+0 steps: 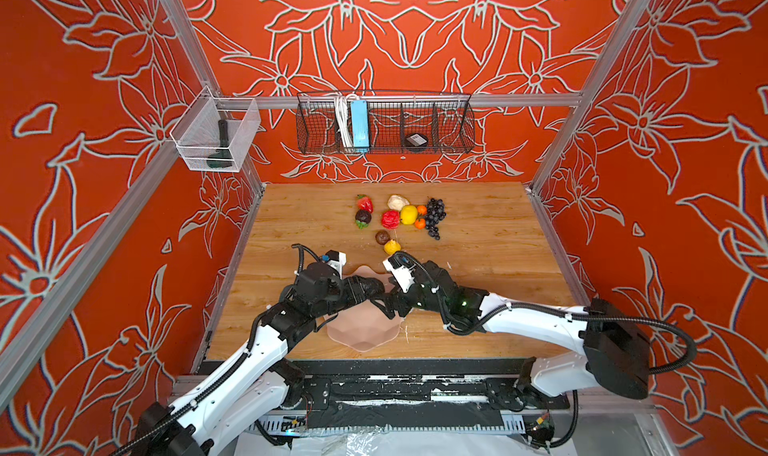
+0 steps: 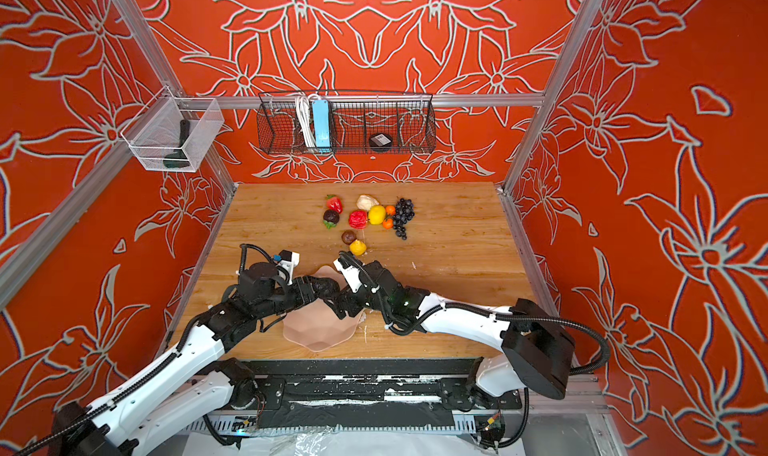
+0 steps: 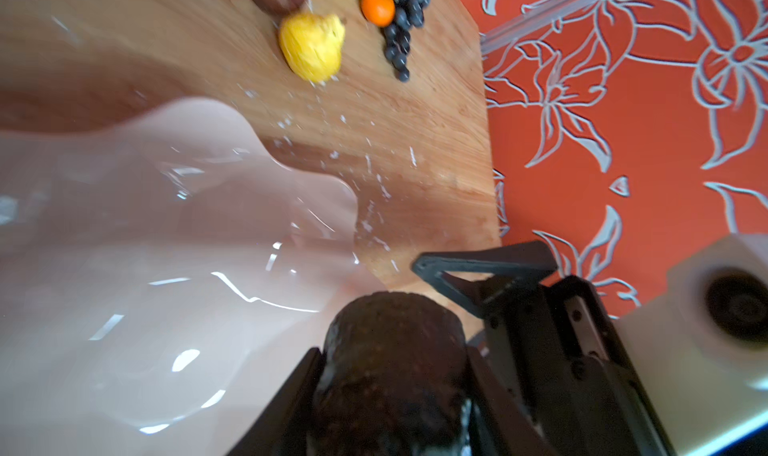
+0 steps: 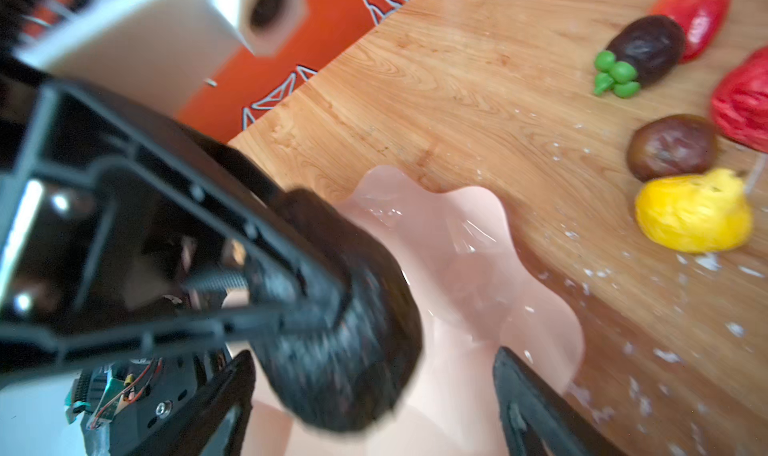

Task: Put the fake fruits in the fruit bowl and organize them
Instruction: 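Pass the avocado to the left gripper while the right gripper opens and withdraws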

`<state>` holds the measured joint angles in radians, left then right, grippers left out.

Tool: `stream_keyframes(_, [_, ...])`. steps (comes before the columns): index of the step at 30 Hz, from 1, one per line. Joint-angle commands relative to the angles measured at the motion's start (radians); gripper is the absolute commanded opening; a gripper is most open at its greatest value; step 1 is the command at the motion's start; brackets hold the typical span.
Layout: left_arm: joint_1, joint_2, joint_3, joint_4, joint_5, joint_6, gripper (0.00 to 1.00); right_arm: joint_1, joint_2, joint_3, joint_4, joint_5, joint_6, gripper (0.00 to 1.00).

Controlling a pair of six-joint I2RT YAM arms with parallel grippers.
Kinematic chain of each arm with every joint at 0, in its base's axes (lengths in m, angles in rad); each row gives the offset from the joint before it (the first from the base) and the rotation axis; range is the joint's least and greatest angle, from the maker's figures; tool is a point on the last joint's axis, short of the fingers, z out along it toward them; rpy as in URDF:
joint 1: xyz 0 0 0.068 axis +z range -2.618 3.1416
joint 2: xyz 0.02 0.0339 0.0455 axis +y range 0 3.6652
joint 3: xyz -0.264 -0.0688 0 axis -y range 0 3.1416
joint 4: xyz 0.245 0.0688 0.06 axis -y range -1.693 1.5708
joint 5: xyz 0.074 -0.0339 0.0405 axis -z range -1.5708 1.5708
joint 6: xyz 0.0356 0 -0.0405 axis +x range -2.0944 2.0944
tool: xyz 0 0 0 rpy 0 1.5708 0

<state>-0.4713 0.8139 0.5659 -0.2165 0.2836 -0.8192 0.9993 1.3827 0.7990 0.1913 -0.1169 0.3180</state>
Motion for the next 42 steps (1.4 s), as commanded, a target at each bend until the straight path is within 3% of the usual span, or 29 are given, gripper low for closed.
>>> stream_keyframes(1, [-0.002, -0.034, 0.077, -0.182, -0.208, 0.134, 0.52, 0.004, -0.111, -0.013, -0.140, 0.138, -0.044, 0.93])
stream_keyframes(3, [-0.002, -0.025, 0.108, -0.256, -0.291, 0.177, 0.52, 0.002, -0.170, -0.032, -0.216, 0.201, -0.068, 0.93])
stream_keyframes(8, [-0.001, 0.072, 0.172, -0.341, -0.368, 0.236, 0.52, -0.002, -0.268, -0.080, -0.345, 0.280, -0.075, 0.94])
stream_keyframes(17, [-0.003, 0.323, 0.247, -0.361, -0.297, 0.270, 0.52, -0.003, -0.303, -0.178, -0.326, 0.235, 0.038, 0.93])
stream_keyframes(26, [-0.003, 0.499, 0.300, -0.374, -0.281, 0.269, 0.53, -0.003, -0.291, -0.169, -0.330, 0.246, 0.044, 0.94])
stream_keyframes(37, [-0.010, 0.601, 0.294, -0.360, -0.301, 0.274, 0.54, -0.004, -0.287, -0.167, -0.341, 0.273, 0.030, 0.94])
stream_keyframes(42, [-0.023, 0.618, 0.295, -0.365, -0.308, 0.271, 0.63, -0.003, -0.278, -0.162, -0.340, 0.276, 0.030, 0.93])
